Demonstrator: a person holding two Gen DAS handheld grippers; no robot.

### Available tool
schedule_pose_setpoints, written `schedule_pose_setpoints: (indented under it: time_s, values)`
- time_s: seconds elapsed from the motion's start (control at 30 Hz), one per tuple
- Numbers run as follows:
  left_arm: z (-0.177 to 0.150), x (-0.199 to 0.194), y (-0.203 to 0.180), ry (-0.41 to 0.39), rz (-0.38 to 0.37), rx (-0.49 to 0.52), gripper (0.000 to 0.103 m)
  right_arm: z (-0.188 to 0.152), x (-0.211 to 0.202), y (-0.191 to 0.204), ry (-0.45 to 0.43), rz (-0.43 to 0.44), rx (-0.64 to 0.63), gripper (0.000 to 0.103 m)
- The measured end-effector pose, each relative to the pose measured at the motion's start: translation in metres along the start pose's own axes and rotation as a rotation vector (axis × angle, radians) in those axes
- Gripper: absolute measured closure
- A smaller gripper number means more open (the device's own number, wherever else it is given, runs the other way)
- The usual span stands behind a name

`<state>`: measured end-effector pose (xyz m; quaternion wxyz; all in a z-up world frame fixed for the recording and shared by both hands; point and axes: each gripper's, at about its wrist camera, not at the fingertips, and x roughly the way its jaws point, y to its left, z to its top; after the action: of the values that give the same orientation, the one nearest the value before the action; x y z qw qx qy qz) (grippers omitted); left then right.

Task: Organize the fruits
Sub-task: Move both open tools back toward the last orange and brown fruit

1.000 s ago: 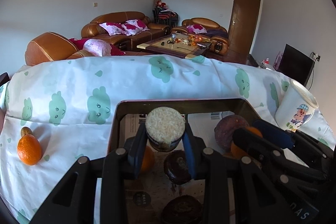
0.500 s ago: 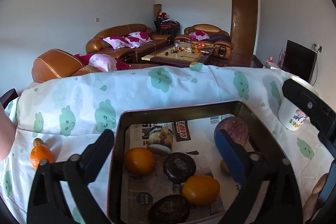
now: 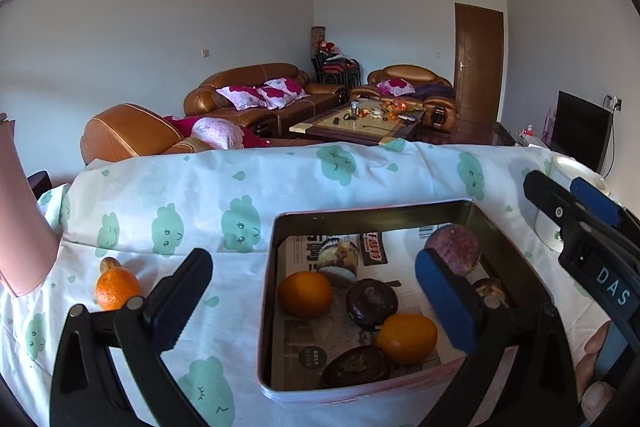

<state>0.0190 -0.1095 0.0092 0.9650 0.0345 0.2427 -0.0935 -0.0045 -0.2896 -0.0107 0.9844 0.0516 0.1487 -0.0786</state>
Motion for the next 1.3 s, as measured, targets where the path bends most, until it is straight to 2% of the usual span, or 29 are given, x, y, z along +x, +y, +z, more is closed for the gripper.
schedule_pose_setpoints:
  time_s: [0.2,0.47,0.67,1.13,1.3]
  values:
    - [-0.007,-0.015,0.01,-0.038,0.043,0.029,0.0,-0.003,-0.016,0.021,-0.044,-0.004,-0.078,0.027]
    - [-0.013,-0.027,0.028,-0.044,0.07,0.013,0.0,-0.01,-0.027,0.033,0.005,-0.001,-0.022,0.024]
    - [-0.016,-0.031,0.048,-0.038,0.098,0.013,0.0,-0.016,-0.028,0.057,0.044,0.022,0.007,0.024]
    - [-0.021,-0.024,0.133,-0.007,0.2,-0.035,0.0,-0.02,-0.018,0.139,0.071,0.129,-0.035,0.024]
    - [-0.024,-0.02,0.187,0.038,0.246,-0.128,0.0,-0.022,-0.012,0.167,0.089,0.173,-0.065,0.024]
